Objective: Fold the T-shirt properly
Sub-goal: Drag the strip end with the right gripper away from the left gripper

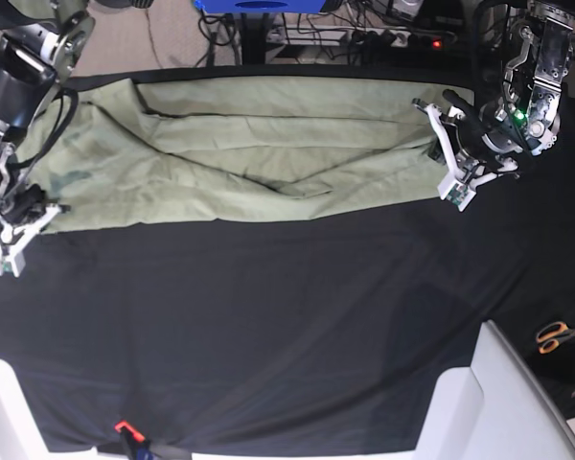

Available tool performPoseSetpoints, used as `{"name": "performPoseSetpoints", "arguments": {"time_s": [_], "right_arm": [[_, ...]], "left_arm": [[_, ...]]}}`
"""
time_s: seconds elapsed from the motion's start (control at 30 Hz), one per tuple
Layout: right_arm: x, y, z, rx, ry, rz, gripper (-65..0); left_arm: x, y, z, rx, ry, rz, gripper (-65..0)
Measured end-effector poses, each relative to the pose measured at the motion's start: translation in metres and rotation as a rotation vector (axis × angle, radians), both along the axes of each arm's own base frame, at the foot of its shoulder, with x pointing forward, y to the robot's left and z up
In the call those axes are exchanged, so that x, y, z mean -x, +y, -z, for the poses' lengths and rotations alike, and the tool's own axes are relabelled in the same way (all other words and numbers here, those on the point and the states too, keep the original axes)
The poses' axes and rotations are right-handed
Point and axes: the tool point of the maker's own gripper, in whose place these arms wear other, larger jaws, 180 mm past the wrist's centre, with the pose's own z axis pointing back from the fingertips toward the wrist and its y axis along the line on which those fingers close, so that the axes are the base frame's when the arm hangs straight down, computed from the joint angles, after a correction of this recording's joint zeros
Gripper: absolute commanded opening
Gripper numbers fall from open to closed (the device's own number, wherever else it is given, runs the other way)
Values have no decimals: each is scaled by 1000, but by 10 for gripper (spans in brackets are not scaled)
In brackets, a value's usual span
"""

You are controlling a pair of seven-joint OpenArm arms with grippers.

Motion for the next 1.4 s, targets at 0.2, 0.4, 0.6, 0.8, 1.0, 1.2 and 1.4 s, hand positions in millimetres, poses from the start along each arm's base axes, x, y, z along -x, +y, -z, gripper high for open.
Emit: {"name": "performPoseSetpoints", "arguments": {"time_s": [0.2, 0.4, 0.6, 0.8, 1.0, 1.2, 1.4], "right_arm": [[3, -23, -1, 24, 15, 12, -642], [6, -41, -5, 59, 18, 61, -642], [1, -37, -32, 124, -65, 42, -642], [6, 17, -36, 79, -49, -81, -642], [11, 28, -1, -14, 1, -70, -642], [5, 10, 17, -57, -24, -24, -642], [0, -31, 15, 8, -86, 80, -642]], "left_arm": [[0, 0, 0, -1, 2, -1, -650], [1, 0, 1, 1, 4, -1, -650], [1, 0, 1, 2, 4, -2, -650], [1, 0, 1, 3, 4, -2, -650], [1, 0, 1, 2, 3, -2, -650], [1, 0, 1, 2, 3, -2, -650], [1, -1, 1, 3, 4, -2, -650]]}}
